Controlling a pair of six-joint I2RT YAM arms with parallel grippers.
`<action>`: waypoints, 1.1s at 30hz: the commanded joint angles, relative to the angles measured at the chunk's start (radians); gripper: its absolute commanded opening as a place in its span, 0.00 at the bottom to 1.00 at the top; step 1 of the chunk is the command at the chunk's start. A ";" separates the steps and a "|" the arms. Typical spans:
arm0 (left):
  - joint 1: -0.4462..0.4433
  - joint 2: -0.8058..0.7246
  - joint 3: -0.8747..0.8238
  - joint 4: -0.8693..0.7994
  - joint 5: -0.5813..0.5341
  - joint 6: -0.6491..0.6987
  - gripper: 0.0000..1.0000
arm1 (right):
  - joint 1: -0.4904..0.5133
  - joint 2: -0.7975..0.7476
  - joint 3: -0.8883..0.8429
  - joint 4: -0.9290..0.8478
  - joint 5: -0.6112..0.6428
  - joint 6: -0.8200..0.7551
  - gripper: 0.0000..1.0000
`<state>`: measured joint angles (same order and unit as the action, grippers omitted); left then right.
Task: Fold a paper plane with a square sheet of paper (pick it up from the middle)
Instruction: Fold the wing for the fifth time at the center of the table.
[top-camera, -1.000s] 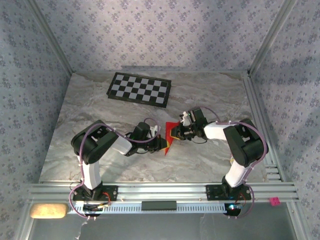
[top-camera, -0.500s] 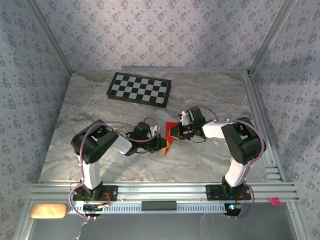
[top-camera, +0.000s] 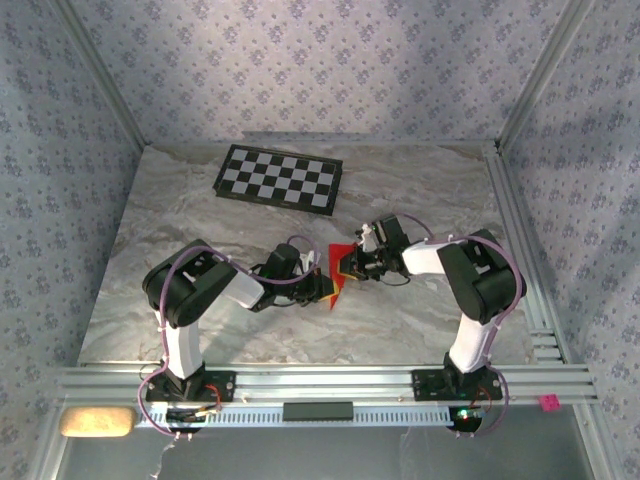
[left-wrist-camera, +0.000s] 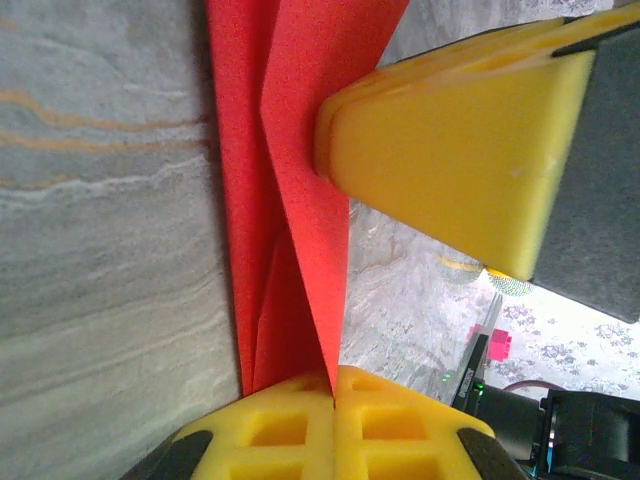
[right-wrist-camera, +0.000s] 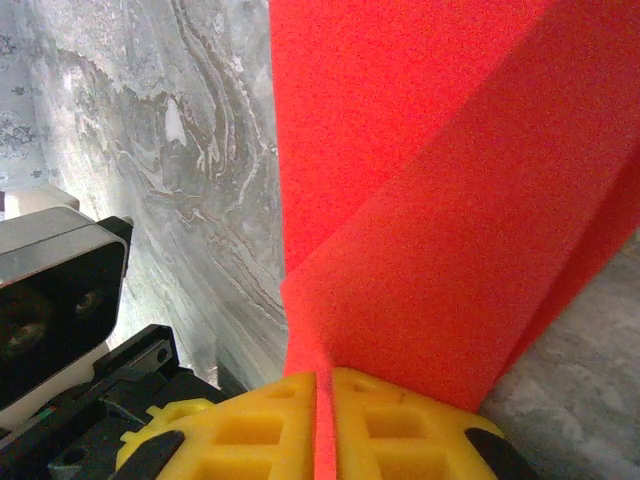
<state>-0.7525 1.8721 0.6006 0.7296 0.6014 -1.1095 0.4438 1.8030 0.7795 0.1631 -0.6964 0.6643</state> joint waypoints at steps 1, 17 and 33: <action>0.007 0.057 -0.035 -0.223 -0.097 0.025 0.00 | -0.001 0.031 0.017 -0.010 0.012 -0.016 0.14; -0.025 -0.057 0.055 -0.456 -0.046 0.153 0.12 | 0.001 0.061 0.021 -0.049 0.037 -0.011 0.14; -0.032 -0.107 0.060 -0.530 -0.021 0.178 0.15 | 0.005 0.058 0.020 -0.066 0.051 -0.015 0.13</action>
<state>-0.7746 1.7748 0.6884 0.3542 0.5682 -0.9527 0.4431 1.8206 0.7956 0.1471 -0.7101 0.6643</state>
